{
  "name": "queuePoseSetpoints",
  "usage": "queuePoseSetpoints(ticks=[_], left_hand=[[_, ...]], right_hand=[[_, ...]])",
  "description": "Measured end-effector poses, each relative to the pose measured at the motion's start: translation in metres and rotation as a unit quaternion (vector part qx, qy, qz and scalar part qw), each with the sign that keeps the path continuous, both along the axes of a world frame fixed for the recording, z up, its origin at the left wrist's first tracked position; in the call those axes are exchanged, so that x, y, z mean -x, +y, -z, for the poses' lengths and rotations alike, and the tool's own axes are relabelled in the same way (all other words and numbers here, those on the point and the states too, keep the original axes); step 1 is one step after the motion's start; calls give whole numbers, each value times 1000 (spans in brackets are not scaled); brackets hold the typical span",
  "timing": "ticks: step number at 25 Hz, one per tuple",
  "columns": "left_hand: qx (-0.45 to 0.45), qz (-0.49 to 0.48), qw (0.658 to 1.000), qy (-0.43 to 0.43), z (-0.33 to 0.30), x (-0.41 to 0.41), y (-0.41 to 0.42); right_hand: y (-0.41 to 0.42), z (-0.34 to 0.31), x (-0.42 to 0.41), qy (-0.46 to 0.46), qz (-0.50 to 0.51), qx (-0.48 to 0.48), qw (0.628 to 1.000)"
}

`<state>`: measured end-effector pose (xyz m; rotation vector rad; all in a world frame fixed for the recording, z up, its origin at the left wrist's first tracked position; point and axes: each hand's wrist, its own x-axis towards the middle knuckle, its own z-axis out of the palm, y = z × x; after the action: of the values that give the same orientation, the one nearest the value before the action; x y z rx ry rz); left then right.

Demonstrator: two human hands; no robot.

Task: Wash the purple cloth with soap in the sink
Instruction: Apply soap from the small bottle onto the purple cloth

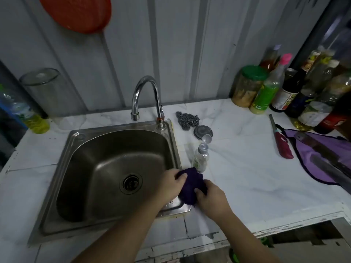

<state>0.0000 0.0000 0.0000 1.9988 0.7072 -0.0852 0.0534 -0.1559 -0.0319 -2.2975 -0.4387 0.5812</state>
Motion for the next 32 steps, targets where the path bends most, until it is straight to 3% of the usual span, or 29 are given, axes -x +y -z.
queuePoseSetpoints(ticks=[6, 12, 18, 24, 28, 32], left_hand=[[141, -59, 988, 8, 9, 3, 6], [65, -21, 995, -71, -9, 20, 36], [48, -1, 989, -141, -37, 42, 83], [178, -90, 959, -201, -56, 60, 115], [269, -163, 920, -234, -55, 67, 122], [329, -183, 893, -248, -52, 69, 133]], right_hand=[[8, -4, -5, 136, 67, -96, 984], [36, -22, 11, 147, 73, -191, 968], [94, -50, 19, 64, 38, -234, 969], [133, -61, 23, 18, -19, -229, 973], [144, -63, 26, 44, 3, -251, 967], [116, -59, 30, -21, 55, -213, 975]])
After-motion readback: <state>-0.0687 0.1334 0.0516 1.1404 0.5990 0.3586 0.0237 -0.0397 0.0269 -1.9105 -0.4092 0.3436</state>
